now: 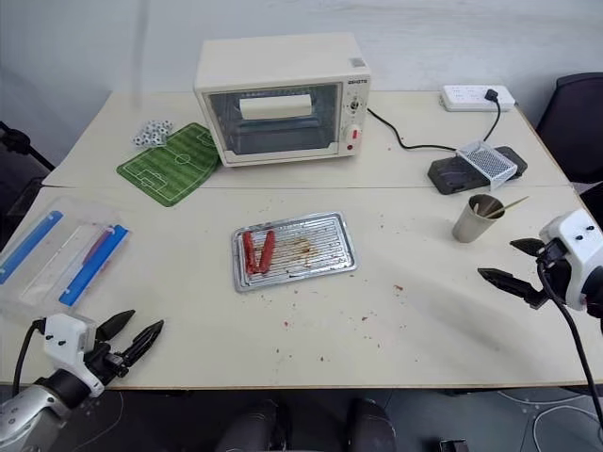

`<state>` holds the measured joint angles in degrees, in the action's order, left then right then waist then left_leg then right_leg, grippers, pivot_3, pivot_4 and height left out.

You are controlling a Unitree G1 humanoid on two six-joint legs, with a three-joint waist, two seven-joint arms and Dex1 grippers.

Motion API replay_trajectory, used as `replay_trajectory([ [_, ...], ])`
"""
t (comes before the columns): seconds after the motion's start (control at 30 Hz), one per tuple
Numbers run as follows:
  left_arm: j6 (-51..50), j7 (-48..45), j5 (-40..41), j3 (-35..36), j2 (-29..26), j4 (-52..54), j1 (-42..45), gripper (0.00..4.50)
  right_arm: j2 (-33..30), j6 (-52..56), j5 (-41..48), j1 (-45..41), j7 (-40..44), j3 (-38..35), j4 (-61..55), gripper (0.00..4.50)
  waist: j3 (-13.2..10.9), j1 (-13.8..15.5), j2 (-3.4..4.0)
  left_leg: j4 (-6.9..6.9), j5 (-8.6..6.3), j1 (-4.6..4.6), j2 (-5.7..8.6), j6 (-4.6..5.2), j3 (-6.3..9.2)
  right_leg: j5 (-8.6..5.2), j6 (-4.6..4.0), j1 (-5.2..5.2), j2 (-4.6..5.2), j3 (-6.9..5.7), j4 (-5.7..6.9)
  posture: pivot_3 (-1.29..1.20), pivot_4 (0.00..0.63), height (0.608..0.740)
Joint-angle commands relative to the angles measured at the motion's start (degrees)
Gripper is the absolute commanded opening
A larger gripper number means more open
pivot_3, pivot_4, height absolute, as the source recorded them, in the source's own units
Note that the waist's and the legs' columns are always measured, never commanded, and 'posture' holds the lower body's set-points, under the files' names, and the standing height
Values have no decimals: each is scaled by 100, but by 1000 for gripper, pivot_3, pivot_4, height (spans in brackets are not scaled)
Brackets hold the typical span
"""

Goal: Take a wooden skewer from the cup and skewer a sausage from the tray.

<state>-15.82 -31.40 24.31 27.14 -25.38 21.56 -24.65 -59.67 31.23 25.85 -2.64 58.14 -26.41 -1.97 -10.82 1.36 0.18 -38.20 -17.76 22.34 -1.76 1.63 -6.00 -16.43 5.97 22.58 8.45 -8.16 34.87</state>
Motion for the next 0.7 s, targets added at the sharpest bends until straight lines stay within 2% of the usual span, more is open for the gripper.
replay_trajectory([
  [0.03,53,-4,-106,-43,-140,210,13,3254,14,-5,94,44,1,-209,-192,4437,0,1,0,0,-1,0,0,1,-1,0,0,0,0,2,0,0,150,740],
  [0.47,-273,357,47,-88,-97,609,400,3254,54,177,266,102,-59,-299,-332,4437,0,-1,0,0,-3,-5,-1,1,-13,1,1,2,-3,38,3,0,150,740],
  [0.57,-259,335,40,-83,-118,578,446,3705,128,294,314,159,-162,-345,-415,4500,0,0,-1,0,-3,-5,-1,1,-13,1,1,2,-3,38,3,0,150,740],
  [0.67,-346,295,52,-92,-212,604,532,4488,232,353,340,196,-304,-377,-516,4500,0,0,-1,0,-3,-5,0,1,-13,1,1,2,-3,38,4,0,150,740],
  [0.7,-378,280,65,-96,-242,623,558,4488,273,393,372,195,-359,-398,-543,4500,0,-1,-1,0,-3,-5,0,1,-15,1,1,3,-3,38,4,0,150,740],
])
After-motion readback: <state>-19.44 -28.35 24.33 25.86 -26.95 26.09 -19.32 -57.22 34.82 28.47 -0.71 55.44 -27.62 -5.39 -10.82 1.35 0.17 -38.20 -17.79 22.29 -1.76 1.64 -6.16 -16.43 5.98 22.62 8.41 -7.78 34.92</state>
